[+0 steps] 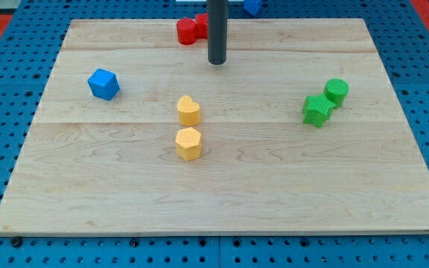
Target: Point your arm at yellow heart
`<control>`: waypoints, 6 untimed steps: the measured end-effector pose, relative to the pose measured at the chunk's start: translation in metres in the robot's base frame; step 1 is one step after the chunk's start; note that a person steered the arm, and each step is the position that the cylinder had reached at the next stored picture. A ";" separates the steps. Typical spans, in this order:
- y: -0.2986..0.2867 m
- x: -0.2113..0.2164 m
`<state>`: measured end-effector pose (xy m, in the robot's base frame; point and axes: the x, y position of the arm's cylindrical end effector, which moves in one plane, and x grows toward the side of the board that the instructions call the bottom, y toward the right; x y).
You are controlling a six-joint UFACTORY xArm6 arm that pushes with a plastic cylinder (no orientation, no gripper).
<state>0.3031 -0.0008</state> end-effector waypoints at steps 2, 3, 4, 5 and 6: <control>-0.001 0.000; 0.005 0.000; 0.007 0.000; -0.001 0.004; -0.016 0.005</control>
